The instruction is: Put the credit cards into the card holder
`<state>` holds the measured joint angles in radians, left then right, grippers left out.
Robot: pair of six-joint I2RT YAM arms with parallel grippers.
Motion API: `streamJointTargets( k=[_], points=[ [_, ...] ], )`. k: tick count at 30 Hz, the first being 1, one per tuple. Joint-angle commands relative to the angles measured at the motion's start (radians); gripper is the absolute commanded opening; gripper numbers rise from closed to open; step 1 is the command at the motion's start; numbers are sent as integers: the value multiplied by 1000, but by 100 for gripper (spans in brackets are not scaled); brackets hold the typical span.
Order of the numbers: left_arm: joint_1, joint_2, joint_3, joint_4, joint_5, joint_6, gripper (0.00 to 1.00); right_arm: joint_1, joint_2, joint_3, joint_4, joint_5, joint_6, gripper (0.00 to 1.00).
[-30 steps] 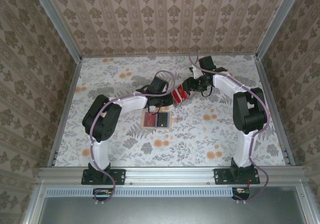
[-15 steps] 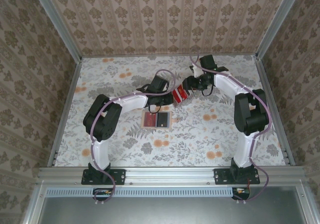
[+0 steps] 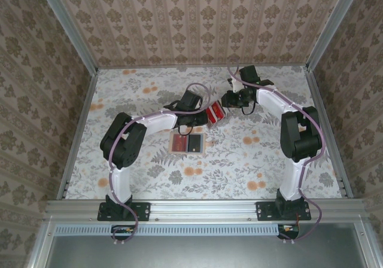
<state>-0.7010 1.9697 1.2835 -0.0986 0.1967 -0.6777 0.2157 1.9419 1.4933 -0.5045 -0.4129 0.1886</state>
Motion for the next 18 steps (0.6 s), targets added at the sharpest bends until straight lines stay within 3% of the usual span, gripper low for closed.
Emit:
streamJointTargets(
  k=[1,12,18],
  points=[
    [-6,0,12,-12,7,0,13,-7,-16,4,-28,23,7,26],
    [-6,-14,4,-11,7,-1,13,-12,-14,7,-28,19,11,16],
    [-6,-14,-3,-8,7,2,13,-13,-3,8,-27,49,8,32]
  ],
)
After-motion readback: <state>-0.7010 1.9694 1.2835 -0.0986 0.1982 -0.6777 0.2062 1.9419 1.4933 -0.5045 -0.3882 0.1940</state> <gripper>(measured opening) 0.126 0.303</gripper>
